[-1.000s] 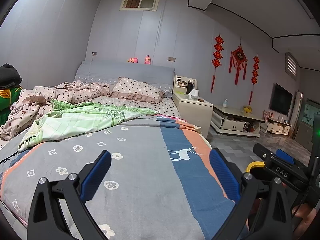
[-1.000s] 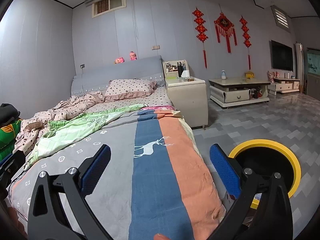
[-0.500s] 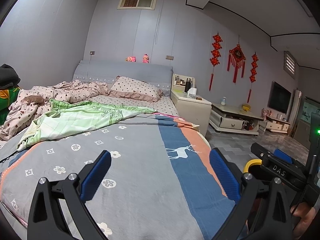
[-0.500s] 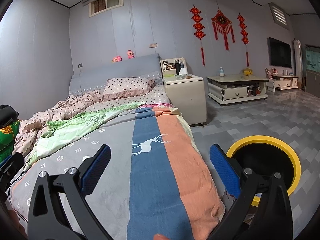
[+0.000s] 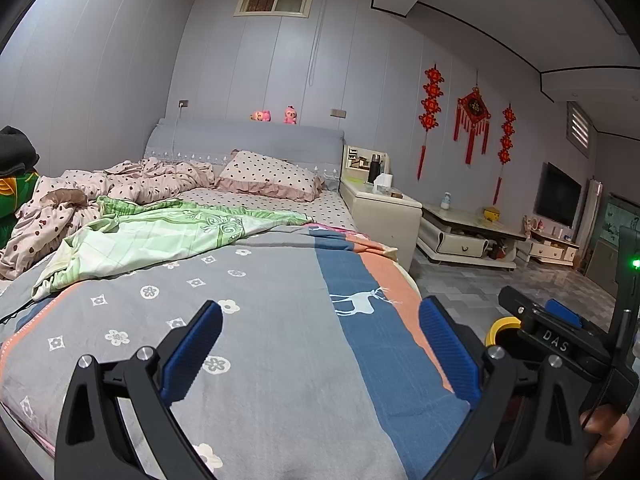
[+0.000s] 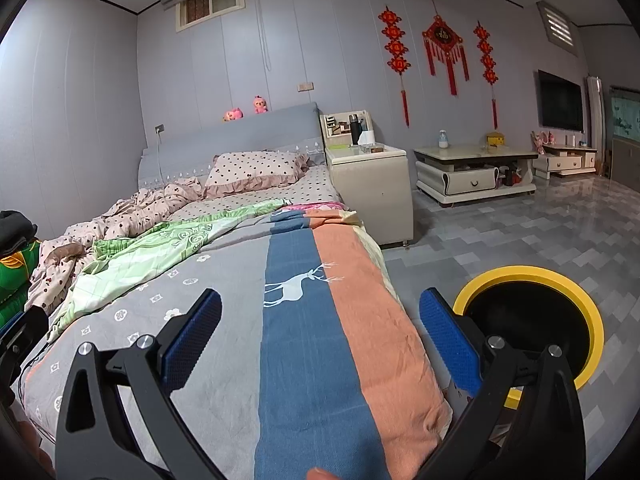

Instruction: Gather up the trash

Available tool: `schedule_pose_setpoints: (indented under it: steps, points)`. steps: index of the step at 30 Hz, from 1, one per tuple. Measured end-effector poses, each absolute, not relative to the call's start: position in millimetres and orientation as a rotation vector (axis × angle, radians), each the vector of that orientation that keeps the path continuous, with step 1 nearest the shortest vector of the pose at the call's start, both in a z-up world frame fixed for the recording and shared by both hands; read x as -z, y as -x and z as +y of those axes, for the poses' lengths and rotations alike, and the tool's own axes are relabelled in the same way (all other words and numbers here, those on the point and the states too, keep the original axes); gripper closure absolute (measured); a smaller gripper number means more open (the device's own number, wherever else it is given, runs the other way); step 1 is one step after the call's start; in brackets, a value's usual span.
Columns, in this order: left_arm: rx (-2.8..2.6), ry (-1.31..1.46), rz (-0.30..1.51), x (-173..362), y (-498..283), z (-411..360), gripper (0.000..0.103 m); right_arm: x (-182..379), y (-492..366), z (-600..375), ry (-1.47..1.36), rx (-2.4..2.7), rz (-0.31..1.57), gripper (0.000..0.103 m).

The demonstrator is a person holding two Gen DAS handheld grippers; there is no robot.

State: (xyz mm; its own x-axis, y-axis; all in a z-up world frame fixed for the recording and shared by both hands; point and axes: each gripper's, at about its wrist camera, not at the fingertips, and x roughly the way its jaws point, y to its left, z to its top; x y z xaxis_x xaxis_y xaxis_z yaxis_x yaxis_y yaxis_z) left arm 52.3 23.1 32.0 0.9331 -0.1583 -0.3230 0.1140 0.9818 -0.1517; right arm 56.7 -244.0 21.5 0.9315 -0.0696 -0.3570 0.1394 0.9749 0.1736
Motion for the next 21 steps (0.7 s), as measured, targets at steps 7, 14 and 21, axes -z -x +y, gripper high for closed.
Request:
schedule_pose_setpoints:
  steps: [7,14,21]
  points:
    - [0.139,0.131,0.341,-32.3,-52.5,23.0,0.008,-19.5,-60.8,-243.8,-0.199,0.106,0.362,0.008]
    - [0.144,0.13,0.343,-30.3,-50.2,21.7,0.008,-15.5,-64.3,-241.1,-0.201,0.103,0.371,0.008]
    - [0.145,0.131,0.344,-29.2,-48.8,19.9,0.008,-15.6,-64.5,-240.8,-0.203,0.104,0.374,0.008]
